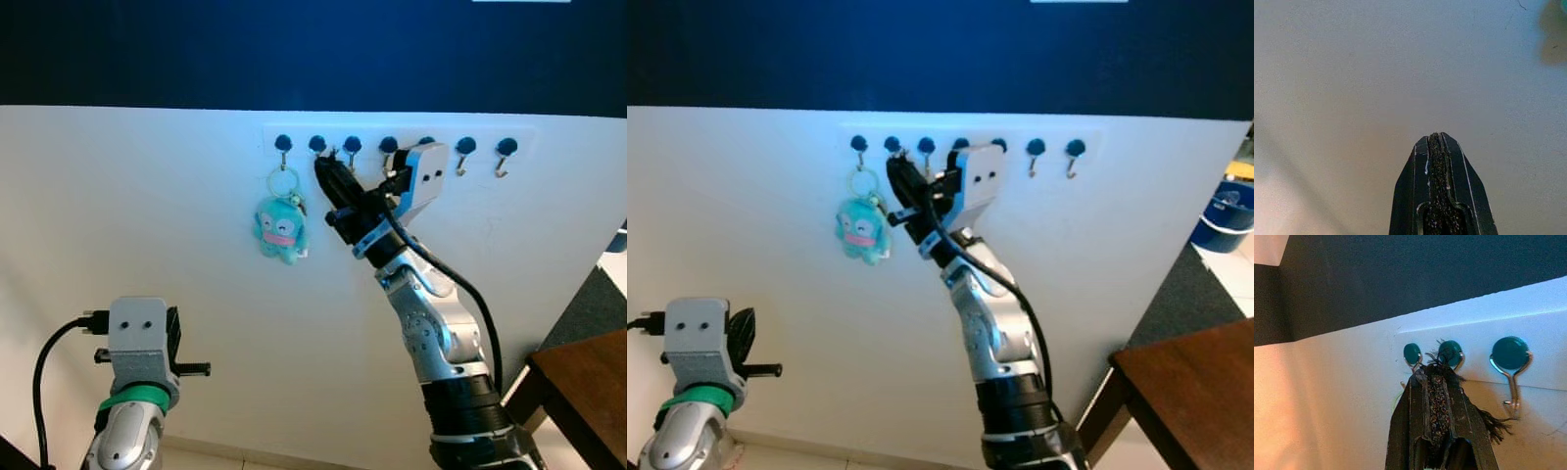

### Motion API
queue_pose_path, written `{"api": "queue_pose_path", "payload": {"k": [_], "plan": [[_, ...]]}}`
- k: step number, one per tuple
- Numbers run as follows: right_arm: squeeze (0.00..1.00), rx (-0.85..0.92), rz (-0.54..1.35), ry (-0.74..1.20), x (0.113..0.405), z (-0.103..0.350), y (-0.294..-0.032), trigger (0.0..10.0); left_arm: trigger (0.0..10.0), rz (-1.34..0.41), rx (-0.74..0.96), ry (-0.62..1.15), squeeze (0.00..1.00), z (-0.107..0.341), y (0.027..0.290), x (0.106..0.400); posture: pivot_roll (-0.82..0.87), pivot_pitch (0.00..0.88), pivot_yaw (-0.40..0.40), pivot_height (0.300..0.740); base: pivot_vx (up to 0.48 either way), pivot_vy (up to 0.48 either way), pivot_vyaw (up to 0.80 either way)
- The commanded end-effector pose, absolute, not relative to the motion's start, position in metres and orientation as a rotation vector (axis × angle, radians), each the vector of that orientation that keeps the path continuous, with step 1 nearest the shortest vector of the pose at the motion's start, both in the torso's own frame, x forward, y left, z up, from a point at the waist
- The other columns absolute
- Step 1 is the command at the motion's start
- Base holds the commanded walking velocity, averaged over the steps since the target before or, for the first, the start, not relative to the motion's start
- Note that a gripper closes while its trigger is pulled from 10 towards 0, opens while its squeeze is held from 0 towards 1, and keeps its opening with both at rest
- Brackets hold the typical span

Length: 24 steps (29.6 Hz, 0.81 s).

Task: Hang keys on a hook

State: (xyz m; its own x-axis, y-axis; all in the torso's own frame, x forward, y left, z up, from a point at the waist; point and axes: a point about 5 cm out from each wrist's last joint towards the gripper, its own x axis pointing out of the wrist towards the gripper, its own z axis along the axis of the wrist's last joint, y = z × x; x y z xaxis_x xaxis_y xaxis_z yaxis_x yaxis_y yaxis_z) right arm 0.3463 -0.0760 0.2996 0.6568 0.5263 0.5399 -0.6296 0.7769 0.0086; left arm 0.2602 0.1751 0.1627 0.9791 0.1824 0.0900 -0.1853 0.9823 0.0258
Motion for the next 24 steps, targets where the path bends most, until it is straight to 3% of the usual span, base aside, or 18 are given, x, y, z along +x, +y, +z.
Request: {"api": "queue_pose_path", "payload": {"k": [1,24], "plan": [[0.00,0.215,0.656,-0.562,0.346,0.302,-0.076,10.0,10.0,0.185,0.036,-0.070,0.00,0.160,0.176,0.258,-0.13,0.017,0.122,0.740,0.000,0.000,0.00],[0.00,0.303,0.467,-0.562,0.355,0.301,-0.109,10.0,10.0,0.166,0.040,-0.067,0.00,0.159,0.173,0.259,-0.13,0.016,0.130,0.740,0.000,0.000,0.00]]}}
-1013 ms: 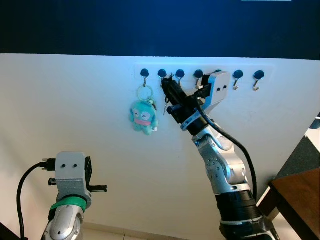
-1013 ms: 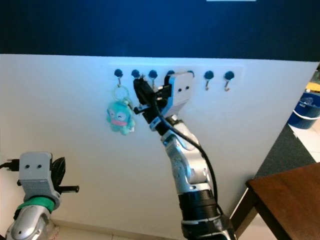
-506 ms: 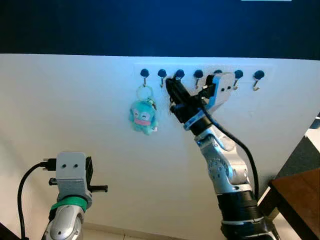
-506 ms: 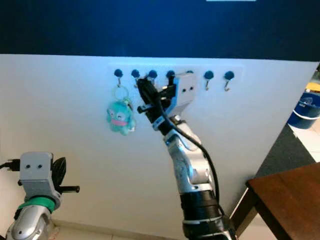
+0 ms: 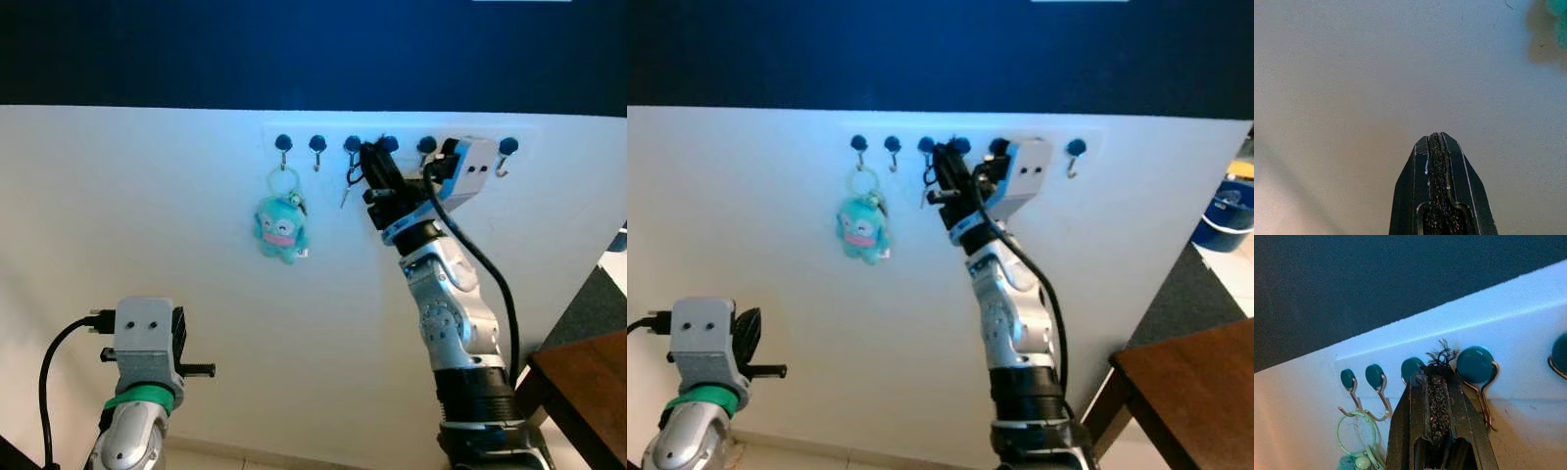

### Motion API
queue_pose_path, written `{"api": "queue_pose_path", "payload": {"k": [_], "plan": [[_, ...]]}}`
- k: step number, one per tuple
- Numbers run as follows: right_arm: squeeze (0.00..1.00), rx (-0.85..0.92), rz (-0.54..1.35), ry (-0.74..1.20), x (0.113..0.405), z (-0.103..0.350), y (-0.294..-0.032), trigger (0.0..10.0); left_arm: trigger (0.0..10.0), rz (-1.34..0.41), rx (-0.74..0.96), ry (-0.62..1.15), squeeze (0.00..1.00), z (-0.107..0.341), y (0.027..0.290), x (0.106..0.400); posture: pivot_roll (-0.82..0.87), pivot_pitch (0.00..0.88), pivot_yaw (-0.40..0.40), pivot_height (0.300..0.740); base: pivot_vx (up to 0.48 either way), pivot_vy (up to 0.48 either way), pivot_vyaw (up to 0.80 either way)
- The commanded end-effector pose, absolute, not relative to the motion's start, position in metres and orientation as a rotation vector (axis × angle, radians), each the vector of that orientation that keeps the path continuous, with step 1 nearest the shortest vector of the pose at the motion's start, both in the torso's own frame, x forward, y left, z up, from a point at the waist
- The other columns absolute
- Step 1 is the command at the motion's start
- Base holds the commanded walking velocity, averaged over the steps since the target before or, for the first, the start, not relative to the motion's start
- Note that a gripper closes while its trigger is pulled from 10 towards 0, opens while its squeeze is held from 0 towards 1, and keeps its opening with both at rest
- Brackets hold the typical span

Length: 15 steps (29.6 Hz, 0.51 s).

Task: Hang keys on a hook

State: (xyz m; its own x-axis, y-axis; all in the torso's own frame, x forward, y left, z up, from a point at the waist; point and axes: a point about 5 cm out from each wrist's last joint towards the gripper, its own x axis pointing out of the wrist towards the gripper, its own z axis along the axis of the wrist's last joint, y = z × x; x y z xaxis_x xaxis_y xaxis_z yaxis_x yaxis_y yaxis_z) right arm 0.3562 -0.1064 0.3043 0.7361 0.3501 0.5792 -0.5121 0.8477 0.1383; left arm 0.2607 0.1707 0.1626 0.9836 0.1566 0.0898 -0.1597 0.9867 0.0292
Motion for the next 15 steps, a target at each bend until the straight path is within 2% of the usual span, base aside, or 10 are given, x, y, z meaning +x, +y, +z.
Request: {"api": "queue_pose_path", "payload": {"k": [1,15], "plan": [[0.00,0.302,0.467,-0.553,0.354,0.297,-0.109,10.0,10.0,0.169,0.039,-0.067,0.00,0.159,0.174,0.259,-0.13,0.016,0.130,0.740,0.000,0.000,0.00],[0.00,0.297,0.538,-0.491,0.331,0.271,-0.093,10.0,10.0,0.175,0.043,-0.067,0.00,0.159,0.175,0.257,-0.13,0.025,0.134,0.740,0.000,0.000,0.00]]}}
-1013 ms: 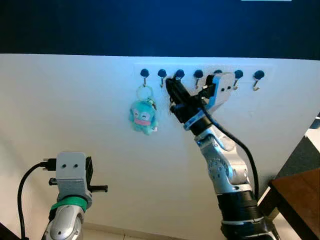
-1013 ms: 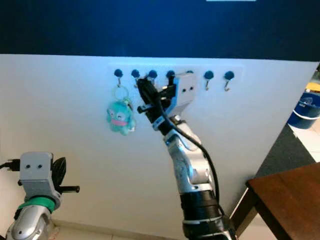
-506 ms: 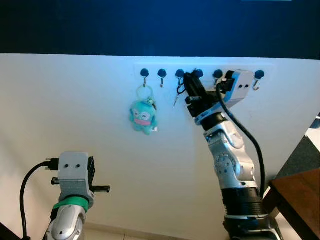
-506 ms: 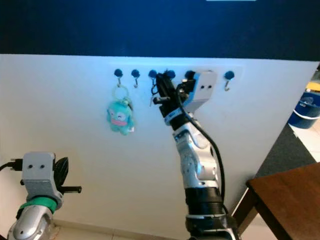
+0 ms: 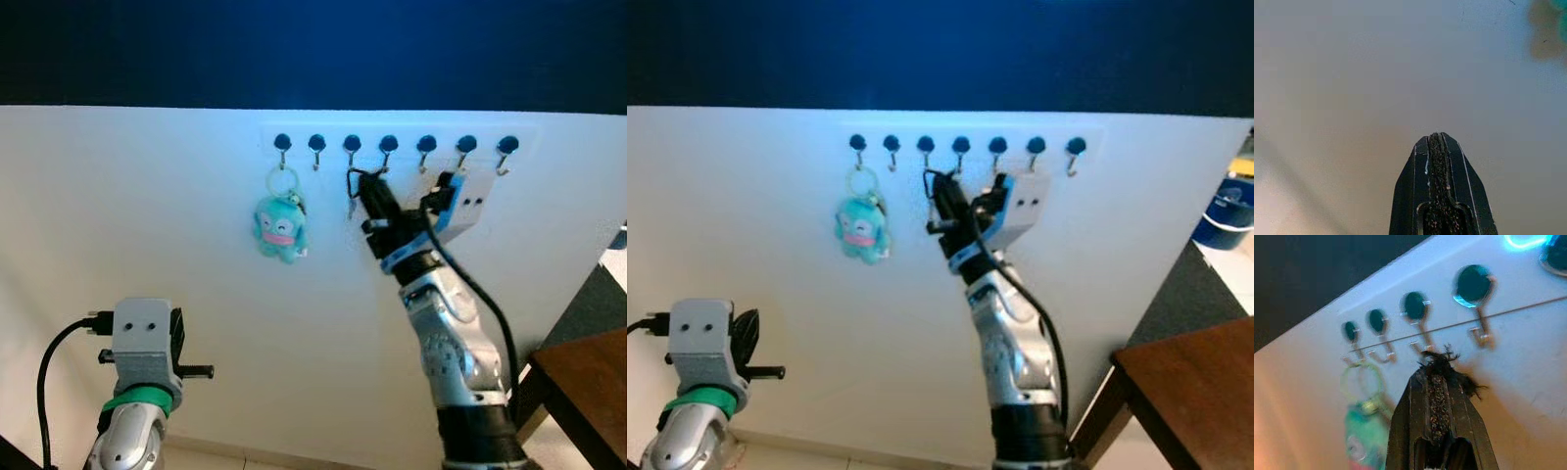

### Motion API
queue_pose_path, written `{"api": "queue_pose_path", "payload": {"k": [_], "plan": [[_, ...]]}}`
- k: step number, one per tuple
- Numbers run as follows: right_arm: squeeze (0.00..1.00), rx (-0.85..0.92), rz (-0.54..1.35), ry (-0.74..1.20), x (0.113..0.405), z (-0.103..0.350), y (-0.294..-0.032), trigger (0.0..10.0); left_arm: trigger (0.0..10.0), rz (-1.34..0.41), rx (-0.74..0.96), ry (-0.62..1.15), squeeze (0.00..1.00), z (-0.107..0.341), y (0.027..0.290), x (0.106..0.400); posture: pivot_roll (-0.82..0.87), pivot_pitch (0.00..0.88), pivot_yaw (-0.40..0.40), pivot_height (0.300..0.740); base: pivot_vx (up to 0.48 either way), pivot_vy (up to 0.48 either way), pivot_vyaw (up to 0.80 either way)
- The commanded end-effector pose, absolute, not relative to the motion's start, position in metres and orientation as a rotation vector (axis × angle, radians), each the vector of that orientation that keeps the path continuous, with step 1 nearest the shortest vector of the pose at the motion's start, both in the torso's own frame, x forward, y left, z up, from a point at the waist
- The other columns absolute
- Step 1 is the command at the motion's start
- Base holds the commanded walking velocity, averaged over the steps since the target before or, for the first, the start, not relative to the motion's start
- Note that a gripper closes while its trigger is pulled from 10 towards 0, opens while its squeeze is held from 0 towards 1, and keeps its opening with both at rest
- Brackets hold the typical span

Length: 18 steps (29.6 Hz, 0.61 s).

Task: Hang keys on a hook

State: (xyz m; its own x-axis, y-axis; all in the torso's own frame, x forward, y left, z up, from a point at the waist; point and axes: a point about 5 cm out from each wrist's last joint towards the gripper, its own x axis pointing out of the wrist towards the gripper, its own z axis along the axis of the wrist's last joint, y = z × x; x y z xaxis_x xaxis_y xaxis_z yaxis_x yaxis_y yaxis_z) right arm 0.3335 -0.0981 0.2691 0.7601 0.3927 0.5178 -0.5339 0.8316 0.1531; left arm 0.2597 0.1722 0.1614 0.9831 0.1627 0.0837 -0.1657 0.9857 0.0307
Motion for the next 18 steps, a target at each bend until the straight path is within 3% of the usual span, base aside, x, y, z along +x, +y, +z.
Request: {"api": "queue_pose_path", "payload": {"k": [1,18], "plan": [[0.00,0.294,0.542,-0.488,0.330,0.269,-0.092,10.0,10.0,0.175,0.043,-0.067,0.00,0.159,0.175,0.257,-0.13,0.025,0.134,0.740,0.000,0.000,0.00],[0.00,0.247,0.561,-0.365,0.321,0.236,-0.084,10.0,10.0,0.174,0.044,-0.064,0.00,0.159,0.174,0.257,-0.13,0.032,0.136,0.740,0.000,0.000,0.00]]}}
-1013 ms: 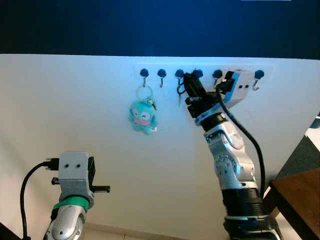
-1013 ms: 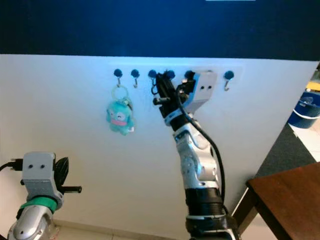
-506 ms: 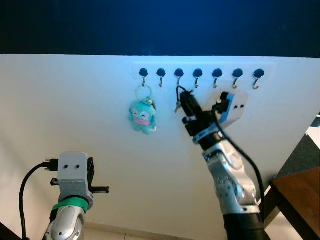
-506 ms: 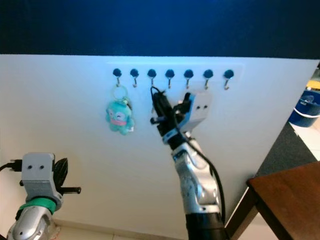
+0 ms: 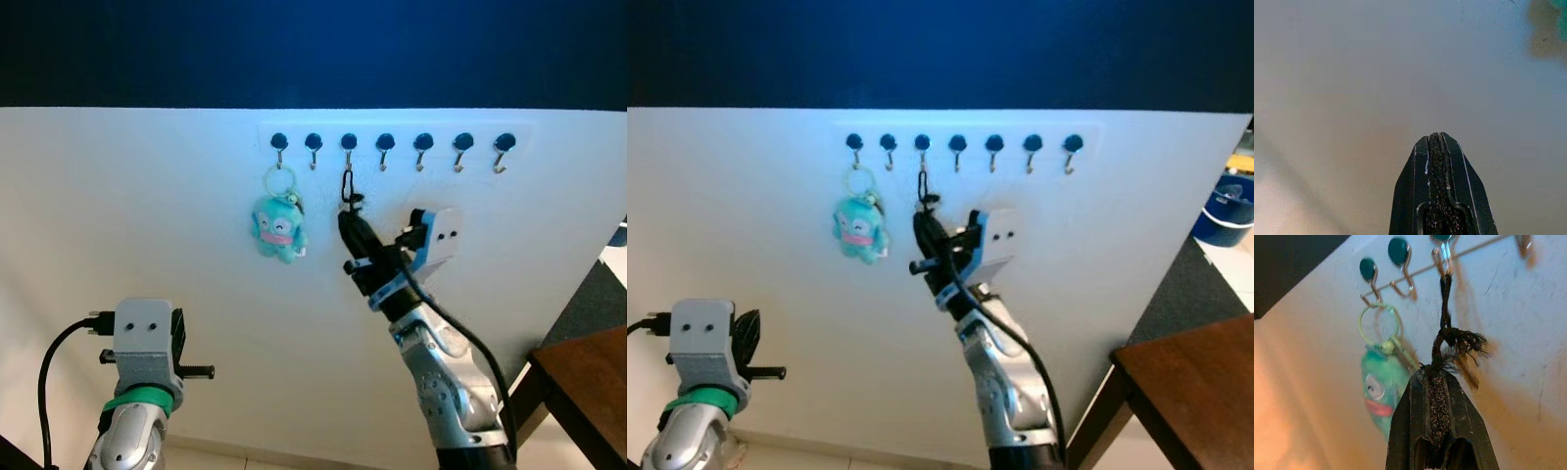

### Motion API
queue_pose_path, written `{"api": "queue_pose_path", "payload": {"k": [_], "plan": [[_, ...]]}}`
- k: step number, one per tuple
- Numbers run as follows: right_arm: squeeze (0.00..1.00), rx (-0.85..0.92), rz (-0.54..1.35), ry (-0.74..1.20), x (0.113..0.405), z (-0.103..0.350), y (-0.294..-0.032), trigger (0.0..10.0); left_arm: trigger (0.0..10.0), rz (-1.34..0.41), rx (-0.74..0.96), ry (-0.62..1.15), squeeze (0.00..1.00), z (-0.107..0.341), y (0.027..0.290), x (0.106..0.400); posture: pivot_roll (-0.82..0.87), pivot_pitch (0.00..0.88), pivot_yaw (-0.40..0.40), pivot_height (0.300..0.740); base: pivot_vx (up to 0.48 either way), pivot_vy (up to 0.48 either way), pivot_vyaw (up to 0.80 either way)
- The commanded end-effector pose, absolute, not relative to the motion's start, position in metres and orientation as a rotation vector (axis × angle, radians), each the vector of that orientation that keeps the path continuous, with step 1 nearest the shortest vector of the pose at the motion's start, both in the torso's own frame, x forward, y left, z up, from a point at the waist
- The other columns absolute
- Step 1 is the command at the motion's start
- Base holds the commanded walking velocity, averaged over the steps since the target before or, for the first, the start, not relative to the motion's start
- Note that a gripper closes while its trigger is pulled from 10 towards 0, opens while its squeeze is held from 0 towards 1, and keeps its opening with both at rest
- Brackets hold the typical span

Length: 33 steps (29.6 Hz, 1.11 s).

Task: Hang keys on a hook

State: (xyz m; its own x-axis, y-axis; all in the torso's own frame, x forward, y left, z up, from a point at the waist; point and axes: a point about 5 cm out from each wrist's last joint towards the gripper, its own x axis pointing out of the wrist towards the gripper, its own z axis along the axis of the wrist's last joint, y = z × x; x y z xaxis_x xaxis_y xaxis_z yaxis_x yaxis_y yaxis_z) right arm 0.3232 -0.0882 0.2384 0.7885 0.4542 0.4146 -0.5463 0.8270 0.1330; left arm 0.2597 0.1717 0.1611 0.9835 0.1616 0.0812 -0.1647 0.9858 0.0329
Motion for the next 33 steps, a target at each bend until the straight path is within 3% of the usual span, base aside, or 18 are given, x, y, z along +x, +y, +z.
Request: {"api": "queue_pose_path", "payload": {"k": [1,10,16,19,23,30,31,32,33], "plan": [[0.00,0.239,0.557,-0.356,0.322,0.234,-0.085,10.0,10.0,0.174,0.044,-0.064,0.00,0.159,0.174,0.257,-0.12,0.034,0.135,0.740,0.000,0.000,0.00],[0.00,0.233,0.536,-0.339,0.324,0.231,-0.088,10.0,10.0,0.161,0.031,-0.075,0.00,0.160,0.173,0.257,-0.12,0.034,0.135,0.740,0.000,0.000,0.00],[0.00,0.231,0.528,-0.334,0.324,0.230,-0.088,10.0,10.0,-0.252,-0.159,-0.327,0.00,0.199,0.131,0.240,-0.12,0.034,0.135,0.740,0.000,0.000,0.00],[0.00,0.230,0.527,-0.333,0.324,0.230,-0.088,10.0,10.0,-0.392,-0.169,-0.358,0.00,0.207,0.117,0.232,-0.12,0.034,0.135,0.740,0.000,0.000,0.00],[0.00,0.230,0.525,-0.333,0.325,0.230,-0.088,10.0,10.0,-0.510,-0.127,-0.330,0.00,0.205,0.101,0.227,-0.12,0.034,0.135,0.740,0.000,0.000,0.00],[0.00,0.232,0.522,-0.332,0.325,0.230,-0.088,10.0,10.0,-0.532,-0.075,-0.322,0.00,0.201,0.097,0.227,-0.12,0.034,0.135,0.740,0.000,0.000,0.00],[0.26,0.237,0.523,-0.332,0.325,0.230,-0.089,10.0,10.0,-0.529,-0.074,-0.323,0.00,0.201,0.098,0.228,-0.12,0.034,0.135,0.740,0.000,0.000,0.00],[0.26,0.237,0.523,-0.332,0.325,0.230,-0.089,10.0,10.0,-0.529,-0.074,-0.323,0.00,0.201,0.098,0.228,-0.12,0.034,0.135,0.740,0.000,0.000,0.00],[1.00,0.250,0.525,-0.332,0.325,0.230,-0.089,10.0,10.0,-0.526,-0.075,-0.323,0.00,0.201,0.099,0.228,-0.12,0.034,0.135,0.740,0.000,0.000,0.00]]}}
